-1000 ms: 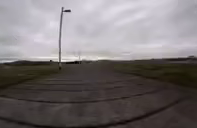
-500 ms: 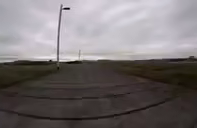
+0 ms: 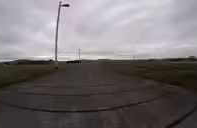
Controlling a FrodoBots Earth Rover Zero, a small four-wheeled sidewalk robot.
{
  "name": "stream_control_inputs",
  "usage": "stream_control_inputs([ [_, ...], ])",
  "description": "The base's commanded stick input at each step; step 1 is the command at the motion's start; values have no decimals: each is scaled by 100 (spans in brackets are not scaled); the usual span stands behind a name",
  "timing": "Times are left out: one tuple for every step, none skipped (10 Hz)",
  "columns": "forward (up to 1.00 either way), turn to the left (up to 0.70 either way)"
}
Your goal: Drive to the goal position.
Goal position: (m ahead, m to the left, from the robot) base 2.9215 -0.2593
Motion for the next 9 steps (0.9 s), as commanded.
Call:
stream_control_inputs([
  [100,38],
  [100,20],
  [100,3],
  [100,0],
  [100,0],
  [100,0],
  [100,0],
  [100,0],
  [100,0],
])
